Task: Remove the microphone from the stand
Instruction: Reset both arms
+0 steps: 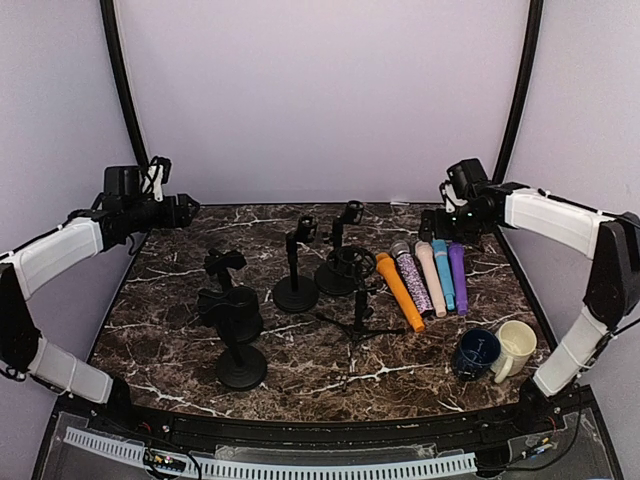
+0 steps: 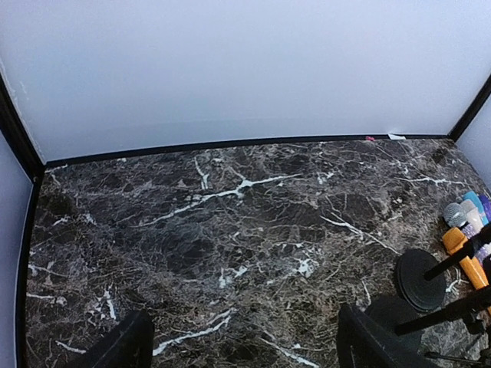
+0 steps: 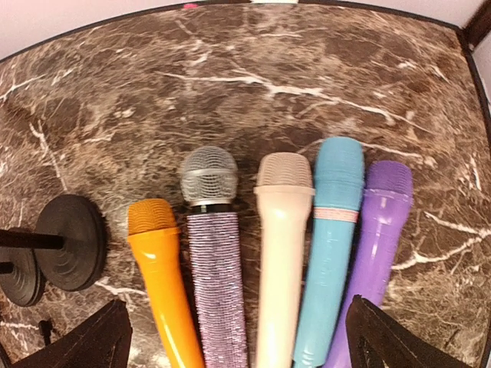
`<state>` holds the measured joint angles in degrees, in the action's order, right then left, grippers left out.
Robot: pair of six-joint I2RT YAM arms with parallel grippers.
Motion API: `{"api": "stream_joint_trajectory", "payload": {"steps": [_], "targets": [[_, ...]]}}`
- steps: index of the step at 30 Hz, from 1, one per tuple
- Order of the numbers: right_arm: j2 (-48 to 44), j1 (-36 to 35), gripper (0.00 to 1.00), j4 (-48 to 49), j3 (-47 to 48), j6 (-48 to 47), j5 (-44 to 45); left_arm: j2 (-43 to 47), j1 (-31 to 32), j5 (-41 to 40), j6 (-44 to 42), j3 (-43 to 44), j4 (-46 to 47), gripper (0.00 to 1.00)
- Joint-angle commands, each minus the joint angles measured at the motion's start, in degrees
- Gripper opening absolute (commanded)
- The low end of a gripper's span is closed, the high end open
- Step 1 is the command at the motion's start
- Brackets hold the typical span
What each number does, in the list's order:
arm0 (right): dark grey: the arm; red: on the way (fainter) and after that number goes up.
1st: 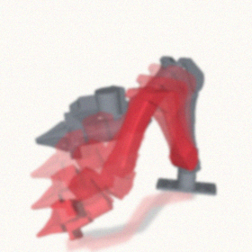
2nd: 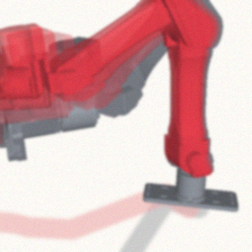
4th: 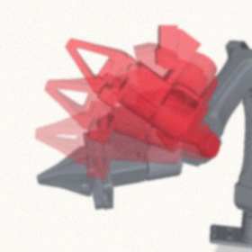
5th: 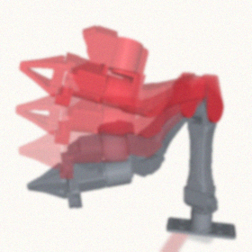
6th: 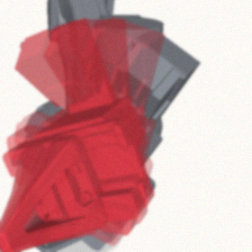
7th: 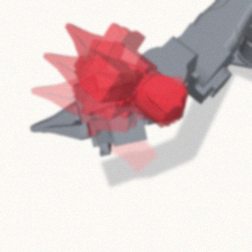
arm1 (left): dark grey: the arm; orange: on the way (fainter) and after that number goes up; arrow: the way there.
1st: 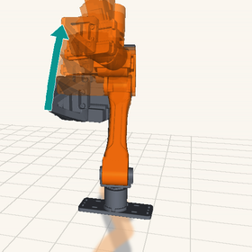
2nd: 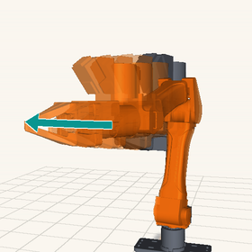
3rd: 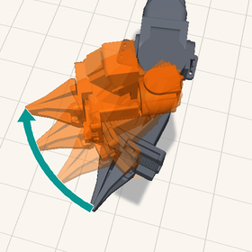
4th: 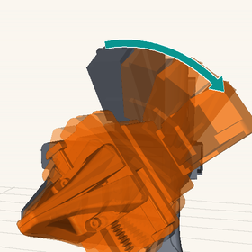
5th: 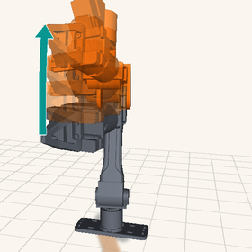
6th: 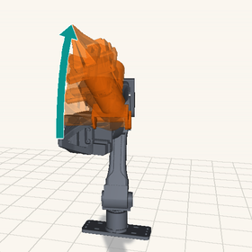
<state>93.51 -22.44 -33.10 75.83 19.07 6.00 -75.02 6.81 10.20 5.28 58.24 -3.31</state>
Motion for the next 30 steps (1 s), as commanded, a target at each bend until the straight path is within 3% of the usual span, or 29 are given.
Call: {"api": "stream_joint_trajectory", "payload": {"steps": [1, 10, 18, 25, 30], "targets": [[-6.82, 6.80, 0.98, 9.95, -8.00, 1.48, -0.07, -0.69, -3.94, 1.06, 4.12, -1.87, 7.73, 0.84], [-21.35, 20.92, 0.98, 26.48, -27.23, 4.06, 2.44, 3.30, -11.68, -3.15, 10.31, -18.43, 22.85, 0.84], [-32.18, 21.89, 0.98, 45.49, -43.67, 2.85, 9.78, 8.02, -12.31, -2.91, 5.55, -35.05, 43.14, 0.85], [-40.84, 21.84, 0.98, 58.79, -55.91, -2.41, 18.88, 2.30, -12.17, 0.64, 2.11, -37.49, 52.13, 0.88], [-40.11, 21.90, 0.98, 67.32, -61.87, -2.91, 22.34, -0.11, -11.98, 1.02, -1.94, -40.50, 56.04, 0.90]]}}
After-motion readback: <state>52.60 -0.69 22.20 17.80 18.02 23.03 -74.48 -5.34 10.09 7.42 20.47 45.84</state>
